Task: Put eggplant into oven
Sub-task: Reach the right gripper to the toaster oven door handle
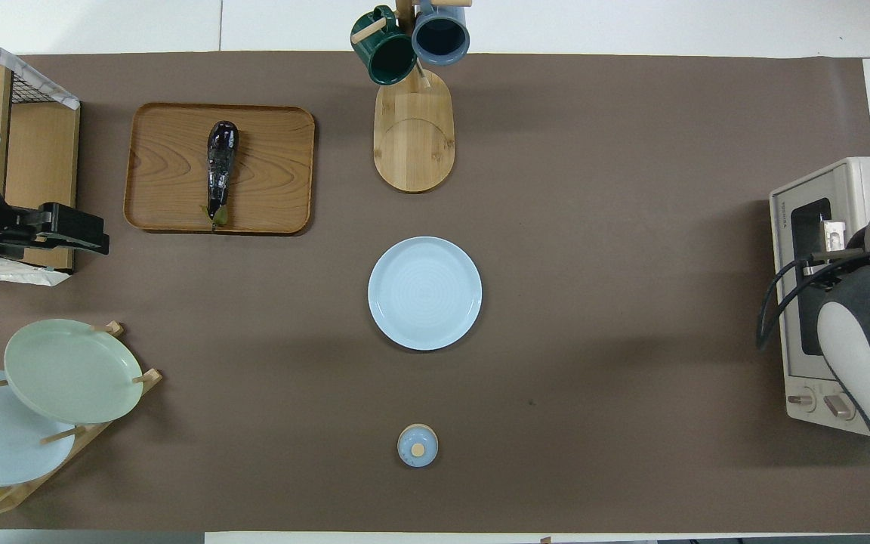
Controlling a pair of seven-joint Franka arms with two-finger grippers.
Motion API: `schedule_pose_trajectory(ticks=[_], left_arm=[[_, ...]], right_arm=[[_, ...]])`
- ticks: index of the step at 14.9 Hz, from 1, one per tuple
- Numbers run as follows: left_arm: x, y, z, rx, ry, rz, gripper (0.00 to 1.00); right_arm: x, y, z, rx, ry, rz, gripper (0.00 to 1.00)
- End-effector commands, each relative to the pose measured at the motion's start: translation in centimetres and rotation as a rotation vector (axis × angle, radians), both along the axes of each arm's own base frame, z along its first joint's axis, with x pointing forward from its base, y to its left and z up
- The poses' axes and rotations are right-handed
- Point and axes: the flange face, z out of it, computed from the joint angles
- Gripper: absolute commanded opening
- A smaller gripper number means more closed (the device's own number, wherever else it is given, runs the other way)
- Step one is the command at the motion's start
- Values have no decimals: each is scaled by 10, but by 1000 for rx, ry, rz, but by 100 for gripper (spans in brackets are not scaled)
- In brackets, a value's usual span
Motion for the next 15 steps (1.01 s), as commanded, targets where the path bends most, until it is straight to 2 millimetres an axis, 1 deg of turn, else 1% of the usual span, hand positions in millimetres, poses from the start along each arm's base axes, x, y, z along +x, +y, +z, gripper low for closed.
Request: schedule_pose_trajectory(ticks=[1, 3, 6, 8, 10, 11, 14, 15], left_arm=[[-6, 2, 4, 14, 1, 6, 100], [-6, 2, 4, 14, 1, 6, 100], [-6, 2, 4, 14, 1, 6, 100], [-6, 2, 4, 14, 4, 4, 100], [-7, -5, 4, 14, 6, -8, 100], [-7, -7, 4, 14, 1, -11, 100], [-6, 1, 4, 14, 4, 2, 100], [-6, 2, 4, 14, 3, 4, 100]], right_arm=[[5, -19, -18, -60, 23, 86, 0], [2, -21, -23, -77, 39, 100, 0], [1, -25, -26, -93, 58, 148, 0], [-2, -32, -38, -87, 50, 149, 0], [-4, -28, -47, -80, 37, 163, 0], [-4, -22, -50, -73, 37, 167, 0], [-4, -13, -64, -26, 20, 164, 0], [-4, -11, -71, -11, 10, 166, 0]])
